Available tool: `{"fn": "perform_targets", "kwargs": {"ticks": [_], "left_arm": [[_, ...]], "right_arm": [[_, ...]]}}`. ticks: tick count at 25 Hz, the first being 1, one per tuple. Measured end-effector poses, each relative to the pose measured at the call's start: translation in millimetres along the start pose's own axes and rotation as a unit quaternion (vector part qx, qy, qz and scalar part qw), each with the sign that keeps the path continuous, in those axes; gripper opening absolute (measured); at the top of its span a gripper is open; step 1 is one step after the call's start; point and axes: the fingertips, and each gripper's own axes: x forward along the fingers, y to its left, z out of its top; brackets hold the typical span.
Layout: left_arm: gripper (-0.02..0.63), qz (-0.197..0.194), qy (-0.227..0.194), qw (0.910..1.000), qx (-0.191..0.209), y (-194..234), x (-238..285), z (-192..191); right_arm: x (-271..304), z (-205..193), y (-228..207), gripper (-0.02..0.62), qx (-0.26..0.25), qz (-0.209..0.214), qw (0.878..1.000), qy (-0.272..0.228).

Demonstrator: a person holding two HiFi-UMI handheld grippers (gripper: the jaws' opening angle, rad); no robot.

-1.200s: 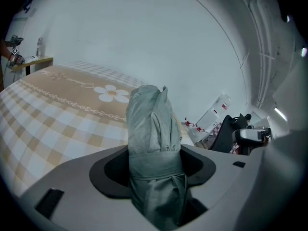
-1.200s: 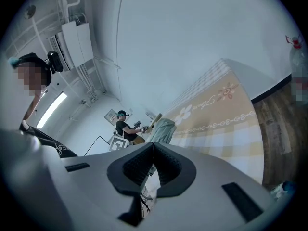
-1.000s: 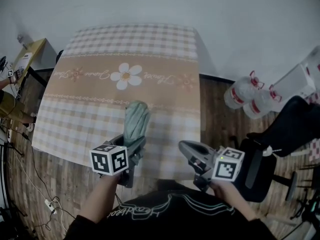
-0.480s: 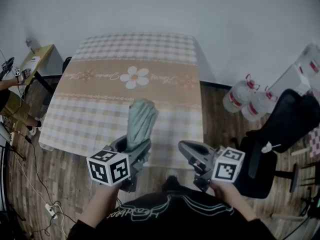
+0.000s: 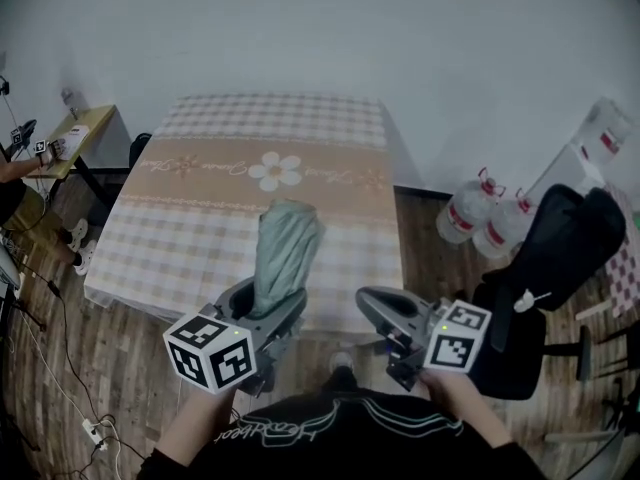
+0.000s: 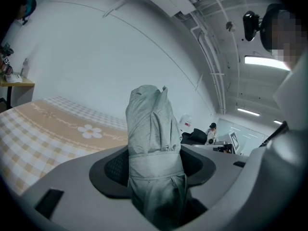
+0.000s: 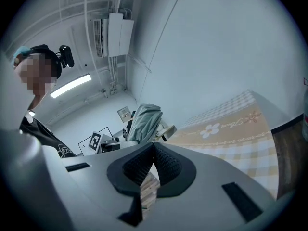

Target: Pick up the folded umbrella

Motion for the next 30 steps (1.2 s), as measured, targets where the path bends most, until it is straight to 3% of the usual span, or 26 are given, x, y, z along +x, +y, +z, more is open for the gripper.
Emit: {"fn": "perform_targets", "kwargs": {"ticks": [7, 11, 30], "left_arm": [[0.272, -0.038, -0.034, 0.9981, 0.035, -32.8, -30.4, 6.1], [0.272, -0.04, -0.039, 0.9974, 0.046, -36.6, -45.3, 3.3], [0.272, -0.05, -0.047, 0.997, 0.035, -34.7, -89.6, -16.4]], "right_arm": [[-4.0, -5.1, 34.9, 0.012, -0.03, 0.022, 0.999, -0.002], [-1.6, -10.2, 47.6, 0.012, -0.031, 0.028, 0.999, -0.011], [10.2, -39.6, 83.4, 0.011, -0.046, 0.029, 0.999, -0.004]]}}
